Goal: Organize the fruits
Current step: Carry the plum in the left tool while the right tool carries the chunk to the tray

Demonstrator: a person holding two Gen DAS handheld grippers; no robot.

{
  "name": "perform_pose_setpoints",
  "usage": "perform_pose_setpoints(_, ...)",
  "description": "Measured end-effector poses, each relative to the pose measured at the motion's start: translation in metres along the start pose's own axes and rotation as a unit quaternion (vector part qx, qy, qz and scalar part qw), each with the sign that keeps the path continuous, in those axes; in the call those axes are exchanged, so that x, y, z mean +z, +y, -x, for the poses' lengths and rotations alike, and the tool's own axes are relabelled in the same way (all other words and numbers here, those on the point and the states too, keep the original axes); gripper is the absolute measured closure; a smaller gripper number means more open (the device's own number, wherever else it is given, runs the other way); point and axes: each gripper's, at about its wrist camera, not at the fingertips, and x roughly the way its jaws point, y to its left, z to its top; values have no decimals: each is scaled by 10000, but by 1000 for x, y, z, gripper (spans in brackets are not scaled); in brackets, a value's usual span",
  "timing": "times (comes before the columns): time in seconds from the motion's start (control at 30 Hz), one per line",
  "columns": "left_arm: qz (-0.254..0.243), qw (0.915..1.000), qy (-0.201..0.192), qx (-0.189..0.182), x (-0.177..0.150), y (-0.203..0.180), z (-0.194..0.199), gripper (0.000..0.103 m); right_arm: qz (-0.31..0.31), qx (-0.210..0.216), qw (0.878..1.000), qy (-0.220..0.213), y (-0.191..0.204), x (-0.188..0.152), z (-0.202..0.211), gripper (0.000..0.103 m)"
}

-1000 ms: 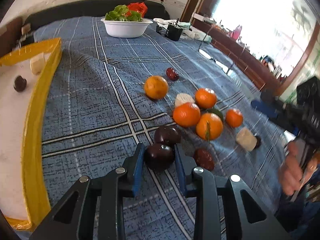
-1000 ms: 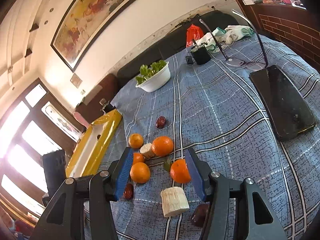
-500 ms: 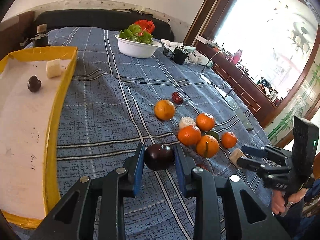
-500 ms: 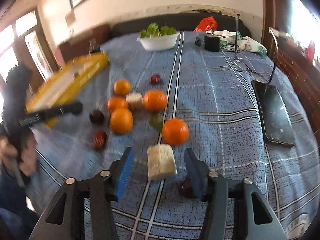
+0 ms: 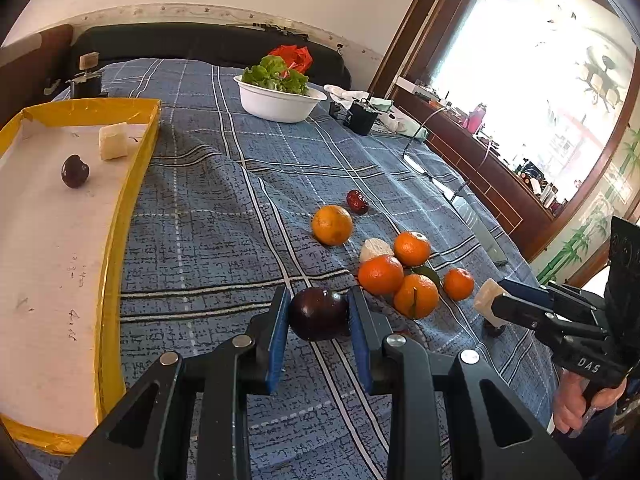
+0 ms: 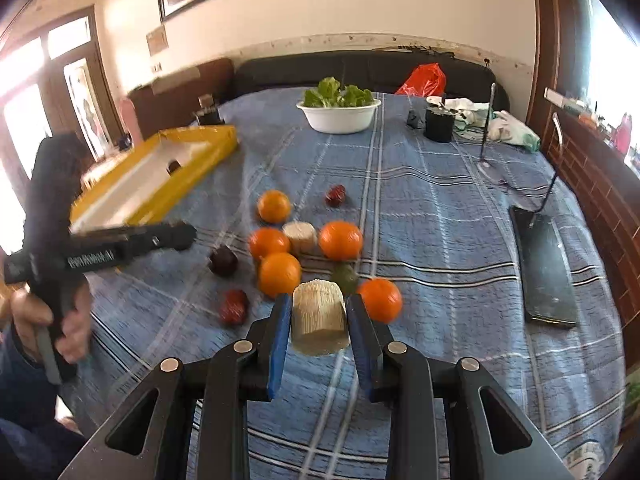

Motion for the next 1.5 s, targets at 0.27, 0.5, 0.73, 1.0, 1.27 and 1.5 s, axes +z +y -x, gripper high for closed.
perform_pose_setpoints(0.27, 76, 9999, -47, 68, -2, 3, 5, 75, -305, 432, 9984, 206, 23, 13, -22, 71)
perform_pose_setpoints(0.5, 273, 9995, -162, 22, 0, 13, 28, 75, -286, 673, 9969, 302, 47, 30, -27, 71)
perform_pose_setpoints(0.73, 566, 9969, -462, 283, 13, 42, 70, 75, -17, 994, 9945, 318, 83, 58, -31, 71)
perform_pose_setpoints(1.0, 711, 9929, -555, 773, 33, 79, 111, 75, 365, 1372, 9892, 366, 141, 93, -39, 71)
perform_pose_setpoints(1.27, 748, 9890, -243, 1257, 77, 127, 131, 75, 428, 1426, 9875, 512, 174, 135, -62, 71)
perform_pose_setpoints(1.5, 1109, 9836, 227, 1403, 108, 178, 96, 75, 223, 1171, 9893, 844, 188, 166, -118, 71)
